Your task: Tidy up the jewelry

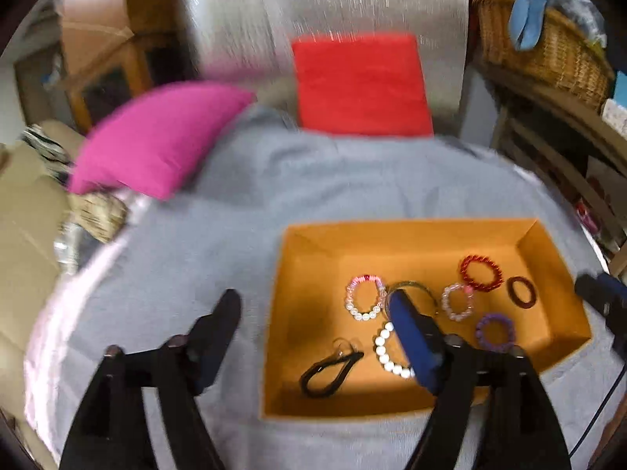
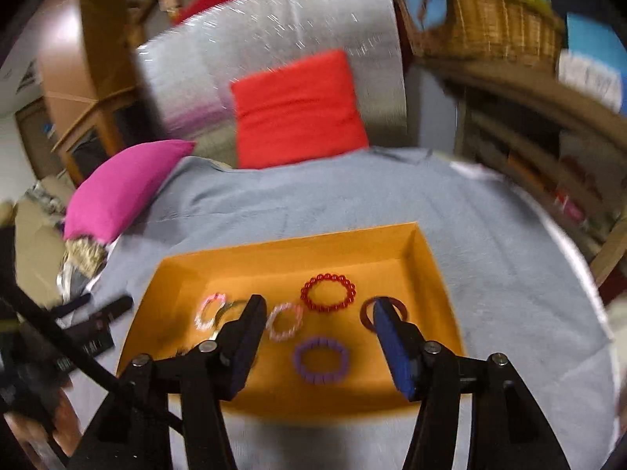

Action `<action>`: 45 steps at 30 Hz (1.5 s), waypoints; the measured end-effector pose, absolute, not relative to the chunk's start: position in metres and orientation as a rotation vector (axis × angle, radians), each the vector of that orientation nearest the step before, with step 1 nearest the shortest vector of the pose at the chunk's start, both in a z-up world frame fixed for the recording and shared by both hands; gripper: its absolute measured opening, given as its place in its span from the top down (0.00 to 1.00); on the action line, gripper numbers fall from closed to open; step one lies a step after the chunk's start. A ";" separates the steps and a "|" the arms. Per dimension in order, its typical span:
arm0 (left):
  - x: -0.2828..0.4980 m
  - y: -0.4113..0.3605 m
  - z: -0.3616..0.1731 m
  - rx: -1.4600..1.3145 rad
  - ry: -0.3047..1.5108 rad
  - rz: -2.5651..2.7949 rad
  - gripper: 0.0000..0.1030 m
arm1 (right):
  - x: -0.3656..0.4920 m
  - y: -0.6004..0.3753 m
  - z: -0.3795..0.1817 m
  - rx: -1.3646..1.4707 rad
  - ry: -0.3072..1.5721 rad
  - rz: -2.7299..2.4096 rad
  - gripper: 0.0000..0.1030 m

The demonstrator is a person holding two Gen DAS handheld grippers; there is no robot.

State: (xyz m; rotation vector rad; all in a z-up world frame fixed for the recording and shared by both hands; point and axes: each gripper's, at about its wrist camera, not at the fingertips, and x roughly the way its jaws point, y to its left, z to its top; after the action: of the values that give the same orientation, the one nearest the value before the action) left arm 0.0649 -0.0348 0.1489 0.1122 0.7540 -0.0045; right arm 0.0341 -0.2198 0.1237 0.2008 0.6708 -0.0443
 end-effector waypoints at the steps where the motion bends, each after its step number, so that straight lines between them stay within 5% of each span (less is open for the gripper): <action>1: 0.052 -0.036 0.156 0.127 0.728 0.003 0.18 | 0.023 -0.214 0.127 0.175 0.668 -0.042 0.35; 6: -0.018 -0.033 0.179 0.138 0.624 0.035 0.03 | -0.029 -0.197 0.143 0.110 0.685 -0.040 0.35; 45: -0.035 -0.025 0.179 0.084 0.609 0.088 0.03 | -0.029 -0.187 0.128 0.122 0.731 -0.088 0.32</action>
State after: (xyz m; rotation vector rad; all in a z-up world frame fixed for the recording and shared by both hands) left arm -0.0352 -0.0246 0.1794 0.0844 0.6085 0.0881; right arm -0.0292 -0.1865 0.1277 0.1223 0.7313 -0.0875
